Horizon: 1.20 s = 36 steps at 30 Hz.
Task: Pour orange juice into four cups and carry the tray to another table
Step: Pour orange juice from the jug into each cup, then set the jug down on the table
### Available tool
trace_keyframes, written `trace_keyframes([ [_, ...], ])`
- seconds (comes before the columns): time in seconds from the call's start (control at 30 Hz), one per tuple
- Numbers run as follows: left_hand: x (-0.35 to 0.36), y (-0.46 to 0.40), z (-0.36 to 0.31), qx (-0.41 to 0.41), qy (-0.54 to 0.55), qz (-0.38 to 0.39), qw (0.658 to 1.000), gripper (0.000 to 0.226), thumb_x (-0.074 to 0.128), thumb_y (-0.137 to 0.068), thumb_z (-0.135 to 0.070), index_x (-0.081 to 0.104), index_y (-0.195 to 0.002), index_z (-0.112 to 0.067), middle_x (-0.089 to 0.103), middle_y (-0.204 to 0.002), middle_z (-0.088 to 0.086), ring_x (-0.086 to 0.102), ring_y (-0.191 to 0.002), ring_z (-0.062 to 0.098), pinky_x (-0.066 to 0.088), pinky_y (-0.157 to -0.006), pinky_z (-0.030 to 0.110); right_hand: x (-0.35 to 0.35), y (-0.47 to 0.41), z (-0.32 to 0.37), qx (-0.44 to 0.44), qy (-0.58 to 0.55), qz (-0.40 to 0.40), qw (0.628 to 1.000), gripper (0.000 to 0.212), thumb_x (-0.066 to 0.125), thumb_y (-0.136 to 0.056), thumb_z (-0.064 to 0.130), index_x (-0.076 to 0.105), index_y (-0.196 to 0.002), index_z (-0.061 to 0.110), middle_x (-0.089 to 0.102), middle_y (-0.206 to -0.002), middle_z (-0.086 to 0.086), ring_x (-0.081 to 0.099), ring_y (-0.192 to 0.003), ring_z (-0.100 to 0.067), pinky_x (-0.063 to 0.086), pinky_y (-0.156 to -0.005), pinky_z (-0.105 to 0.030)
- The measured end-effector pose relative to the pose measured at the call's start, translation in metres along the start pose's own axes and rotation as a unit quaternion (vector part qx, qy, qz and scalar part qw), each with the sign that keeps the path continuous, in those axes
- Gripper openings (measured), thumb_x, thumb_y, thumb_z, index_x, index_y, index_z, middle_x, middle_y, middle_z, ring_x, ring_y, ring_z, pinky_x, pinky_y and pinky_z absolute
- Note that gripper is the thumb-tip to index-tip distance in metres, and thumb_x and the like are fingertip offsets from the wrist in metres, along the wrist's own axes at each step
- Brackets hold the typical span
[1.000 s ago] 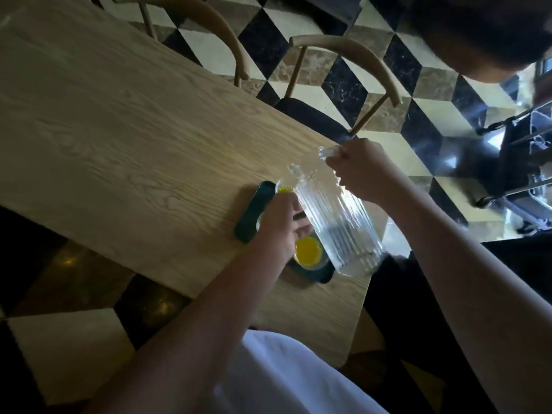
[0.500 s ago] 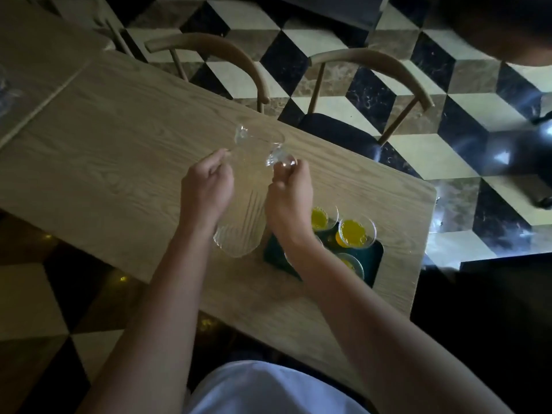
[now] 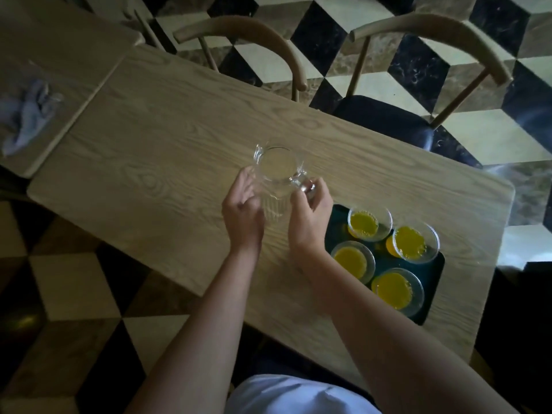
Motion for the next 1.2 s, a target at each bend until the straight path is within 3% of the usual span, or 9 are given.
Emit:
trace_keyframes([
  [0.17,-0.004,-0.011,0.015,-0.015,0.052,-0.064,0.997,0.058,0.044,-0.071,0.002,0.064,-0.112,-0.034,0.068,-0.121,0.006,0.062,-0.121,0.018,0.042,-0.112,0.046,0.009,-0.020,-0.013,0.004,0.015,0.061,0.998,0.009,0.048,-0.071,0.013,0.040,-0.068,0.015,0.037,-0.063,0.011,0.031,-0.059,-0.006,0.029,-0.053,-0.020],
  [0.23,-0.004,-0.020,0.019,-0.012,0.059,-0.072,0.996,0.062,0.044,-0.071,0.005,0.067,-0.105,-0.041,0.072,-0.113,-0.006,0.064,-0.118,0.016,0.045,-0.109,0.042,0.011,-0.027,-0.018,0.001,0.015,0.069,0.998,0.009,0.048,-0.070,0.012,0.040,-0.068,0.015,0.037,-0.063,0.008,0.031,-0.060,-0.007,0.029,-0.054,-0.024],
  [0.37,-0.006,-0.041,0.024,-0.016,0.101,-0.084,0.991,0.058,0.048,-0.072,0.010,0.073,-0.108,-0.028,0.074,-0.114,0.004,0.065,-0.117,0.024,0.047,-0.106,0.041,0.021,-0.045,-0.019,-0.019,0.017,0.083,0.996,0.008,0.048,-0.069,0.014,0.040,-0.067,0.016,0.038,-0.063,0.008,0.033,-0.060,-0.006,0.030,-0.055,-0.023],
  [0.5,-0.008,-0.051,0.023,-0.004,0.118,-0.097,0.988,0.061,0.049,-0.073,0.010,0.079,-0.097,-0.037,0.077,-0.108,-0.002,0.068,-0.112,0.019,0.052,-0.090,0.026,0.031,-0.055,-0.021,-0.030,0.012,0.101,0.994,0.010,0.049,-0.069,0.012,0.041,-0.066,0.018,0.039,-0.063,0.010,0.033,-0.059,-0.005,0.031,-0.054,-0.019],
  [0.57,-0.010,-0.053,0.025,0.005,0.133,-0.099,0.986,0.063,0.047,-0.075,0.012,0.079,-0.097,-0.038,0.077,-0.107,-0.004,0.068,-0.112,0.018,0.051,-0.088,0.023,0.035,-0.056,-0.024,-0.025,0.015,0.099,0.995,0.012,0.048,-0.068,0.008,0.039,-0.066,0.016,0.038,-0.063,0.005,0.032,-0.060,-0.007,0.030,-0.054,-0.024],
  [0.67,-0.012,-0.056,0.030,0.017,0.154,-0.107,0.982,0.058,0.048,-0.078,0.012,0.078,-0.103,-0.030,0.077,-0.108,0.000,0.068,-0.114,0.021,0.052,-0.090,0.026,0.041,-0.061,-0.025,-0.014,0.025,0.094,0.995,0.013,0.048,-0.068,0.007,0.038,-0.066,0.014,0.036,-0.063,0.001,0.032,-0.061,-0.012,0.028,-0.055,-0.032],
  [0.83,-0.012,-0.064,0.033,-0.014,0.158,-0.145,0.977,0.050,0.054,-0.077,0.000,0.065,-0.125,-0.007,0.072,-0.116,0.010,0.066,-0.116,0.021,0.051,-0.102,0.034,0.051,-0.063,-0.021,-0.013,0.043,0.106,0.993,0.017,0.049,-0.068,0.007,0.037,-0.066,0.019,0.037,-0.061,0.008,0.032,-0.058,-0.007,0.030,-0.053,-0.028],
  [1.07,-0.016,-0.073,0.034,-0.037,0.103,-0.114,0.987,0.051,0.051,-0.081,0.006,0.063,-0.130,-0.004,0.076,-0.101,-0.016,0.067,-0.109,0.006,0.052,-0.095,0.027,0.057,-0.061,-0.022,-0.005,0.058,0.089,0.994,0.016,0.049,-0.067,0.006,0.038,-0.067,0.018,0.038,-0.062,0.008,0.033,-0.058,-0.007,0.031,-0.053,-0.026],
  [1.2,-0.018,-0.071,0.026,-0.043,0.089,-0.088,0.991,0.058,0.046,-0.080,0.012,0.057,-0.135,-0.001,0.071,-0.120,0.006,0.065,-0.115,0.009,0.043,-0.104,0.042,0.056,-0.055,-0.020,-0.006,0.077,0.089,0.993,0.011,0.050,-0.068,0.011,0.041,-0.073,0.014,0.043,-0.069,0.003,0.038,-0.064,-0.011,0.037,-0.058,-0.036],
])
Point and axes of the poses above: each hand's wrist, its own y-axis away from the middle knuckle, its own x-axis out of the palm, z = x × y, the point moved 3 cm from there along -y, towards the middle knuckle
